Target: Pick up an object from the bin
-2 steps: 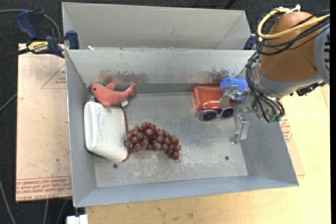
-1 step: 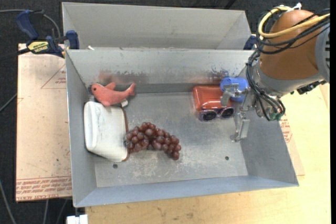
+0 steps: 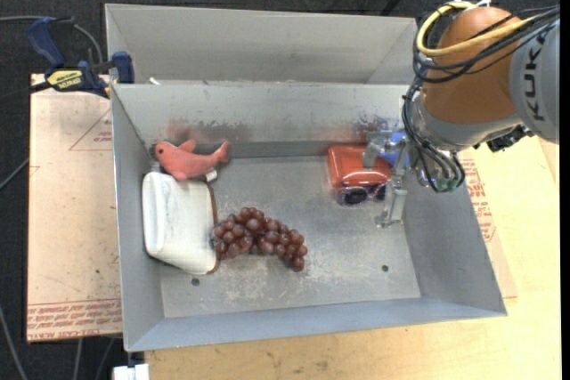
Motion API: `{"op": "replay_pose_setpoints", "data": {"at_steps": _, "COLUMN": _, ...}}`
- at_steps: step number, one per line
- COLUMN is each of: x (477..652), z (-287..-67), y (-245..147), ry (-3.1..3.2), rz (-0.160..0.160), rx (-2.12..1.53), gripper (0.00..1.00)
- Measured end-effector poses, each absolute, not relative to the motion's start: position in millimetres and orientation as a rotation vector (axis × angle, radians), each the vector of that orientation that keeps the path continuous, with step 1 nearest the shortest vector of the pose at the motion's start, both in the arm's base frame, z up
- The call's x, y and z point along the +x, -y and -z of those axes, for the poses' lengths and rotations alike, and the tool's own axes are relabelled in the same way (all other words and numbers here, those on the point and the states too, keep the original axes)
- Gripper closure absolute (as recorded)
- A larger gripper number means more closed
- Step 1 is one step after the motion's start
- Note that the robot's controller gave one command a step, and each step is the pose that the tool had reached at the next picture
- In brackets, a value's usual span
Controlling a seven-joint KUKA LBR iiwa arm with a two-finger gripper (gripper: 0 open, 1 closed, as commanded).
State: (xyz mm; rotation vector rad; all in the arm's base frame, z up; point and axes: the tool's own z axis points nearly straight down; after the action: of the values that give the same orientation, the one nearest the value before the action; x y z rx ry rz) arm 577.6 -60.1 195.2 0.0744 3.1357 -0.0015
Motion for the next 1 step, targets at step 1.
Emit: {"op": "replay_pose_setpoints", "data": {"at_steps": 1, "x": 583.4, "z": -167.9, "y": 17.2, "ry": -3.138, "rz": 0.0, "rx": 0.041, "gripper": 0.0}}
